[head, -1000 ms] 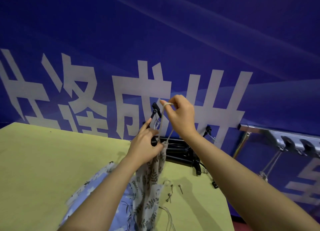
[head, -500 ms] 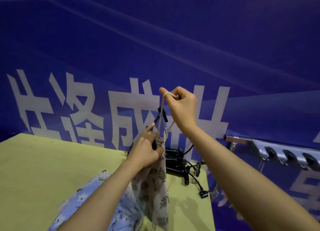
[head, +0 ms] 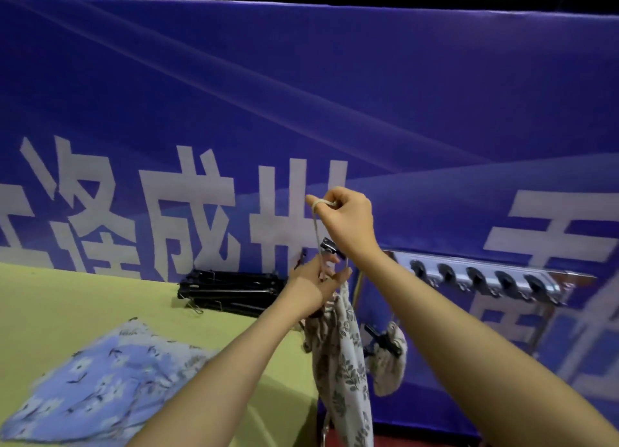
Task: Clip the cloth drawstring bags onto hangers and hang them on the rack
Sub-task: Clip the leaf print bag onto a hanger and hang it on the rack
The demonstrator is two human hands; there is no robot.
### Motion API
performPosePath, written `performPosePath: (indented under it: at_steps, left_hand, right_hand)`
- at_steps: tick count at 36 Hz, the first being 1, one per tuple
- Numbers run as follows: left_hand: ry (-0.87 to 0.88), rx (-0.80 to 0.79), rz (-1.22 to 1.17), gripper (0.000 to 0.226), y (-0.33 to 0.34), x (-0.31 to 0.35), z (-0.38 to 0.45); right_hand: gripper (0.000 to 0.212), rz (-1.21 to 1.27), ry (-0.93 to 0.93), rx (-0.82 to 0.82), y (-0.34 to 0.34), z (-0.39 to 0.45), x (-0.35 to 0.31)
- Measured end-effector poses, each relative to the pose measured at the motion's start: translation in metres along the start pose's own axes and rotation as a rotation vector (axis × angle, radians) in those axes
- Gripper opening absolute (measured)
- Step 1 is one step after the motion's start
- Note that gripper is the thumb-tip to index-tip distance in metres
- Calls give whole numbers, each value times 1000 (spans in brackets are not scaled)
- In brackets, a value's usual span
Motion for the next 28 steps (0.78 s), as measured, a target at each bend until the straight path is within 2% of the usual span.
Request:
performPosePath:
  at_steps: [3,8,11,14,21,25,28]
  left_hand:
    - [-50,-50,-10,44,47,2,1]
    - [-85,-180,245,26,124,-16,-5]
    - [-99,-203,353,35,151,-28,-12]
    - [-101,-211,418,34,163,-37,-15]
    - [7,-245,499,36,183,-37,-18]
    - [25,-303,498,37,190,-45,-7]
    - [4,-278,403,30,190,-45,4]
  right_hand:
    - [45,-18,58,-35,-24,-24,18]
    - [40,-4,99,7,-73,-59,38]
    - [43,-27,92,71,-102,-72,40]
    - [50,-61,107,116,-120,-83,48]
    - [48,-106,181,191,-136,-101,66]
    - [50,-154,212,181,-136,-104,79]
    - [50,-212,203,128,-134,-103,87]
Point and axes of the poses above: each hand's wrist, its own z-axis towards the middle knuckle, its own y-axis out of the palm, x = y × z, the point moved 8 cm from there along z, towards the middle knuckle, and after that the axes turned 15 degrees about -y, right-handed, at the moved point
